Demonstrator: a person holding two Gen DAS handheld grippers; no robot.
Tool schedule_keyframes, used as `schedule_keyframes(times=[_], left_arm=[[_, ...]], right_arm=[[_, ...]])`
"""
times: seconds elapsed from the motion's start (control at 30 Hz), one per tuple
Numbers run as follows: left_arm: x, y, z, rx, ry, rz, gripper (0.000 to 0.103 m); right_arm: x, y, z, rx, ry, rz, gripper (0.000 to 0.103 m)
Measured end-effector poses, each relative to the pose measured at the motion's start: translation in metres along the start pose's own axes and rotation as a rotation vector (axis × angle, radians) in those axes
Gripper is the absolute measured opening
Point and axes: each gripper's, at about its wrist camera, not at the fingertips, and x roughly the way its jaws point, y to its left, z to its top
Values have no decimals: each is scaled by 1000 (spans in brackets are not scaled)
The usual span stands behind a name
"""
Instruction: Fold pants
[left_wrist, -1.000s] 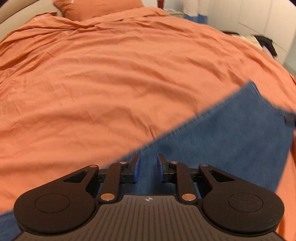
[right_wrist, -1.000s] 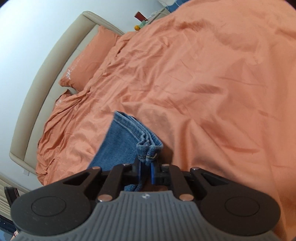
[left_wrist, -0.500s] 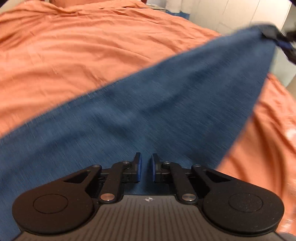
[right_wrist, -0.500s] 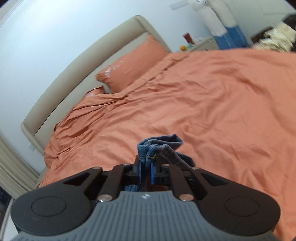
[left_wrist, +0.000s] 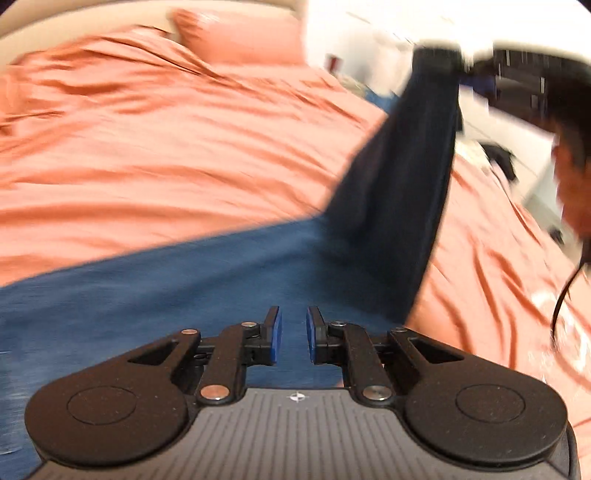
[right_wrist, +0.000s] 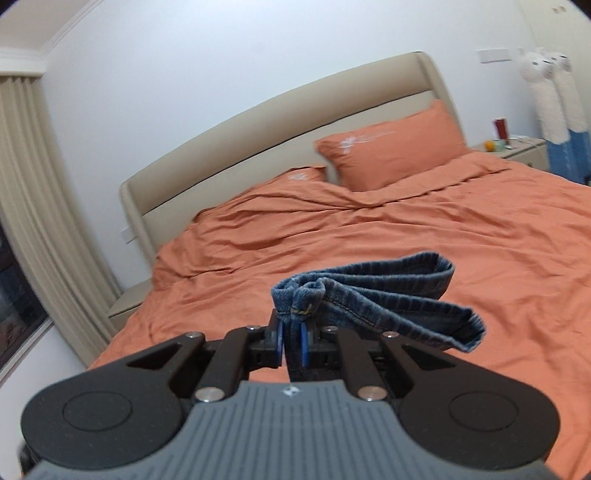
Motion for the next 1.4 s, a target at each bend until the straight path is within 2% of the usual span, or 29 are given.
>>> schedule_keyframes(times=[0.2,0.3,0.43,0.5,0.53,0.63,0.73,0.8,0.9,1.0,1.07,1.13,1.17,1.2,1.3,1.4], left_arm=[[-61,69,-11,-132,-69,117,21],[-69,91,-26,-195,-58,131,22],[-68,110,-49,-230,-27,137,25],[-66,116,-57,-249,-12,128,30],[-67,119,-63,-258,-8,121,36],[-58,120,-69,-285,-3,88,48],[-46,122,-71,-314,7,33,53],[-37,122,-70,-323,14,11,55],[-26,123,-66,-339,16,-13,59],[-16,126,-63,-359,18,-24,59],[-9,126,-60,-359,12,-22,59],[-2,126,-57,-355,11,-7,59],[2,125,-55,-349,12,7,59],[7,125,-53,-341,14,21,59],[19,125,-47,-327,29,41,59],[28,125,-43,-325,35,44,59]], right_arm=[[55,81,-51,-59,97,53,4],[84,106,-97,-87,204,61,4],[113,122,-169,-151,379,54,4],[124,127,-198,-191,458,31,4],[126,128,-209,-205,483,26,4],[133,128,-226,-234,542,5,6],[133,125,-228,-225,577,20,15],[136,122,-223,-185,616,66,37],[129,118,-213,-152,653,117,44],[116,108,-191,-158,606,124,52],[104,96,-173,-171,555,108,52],[93,80,-157,-187,510,63,47],[90,71,-150,-205,496,34,37],[89,61,-144,-229,487,-2,30],[100,30,-138,-300,510,-141,22],[120,9,-149,-371,587,-189,12]])
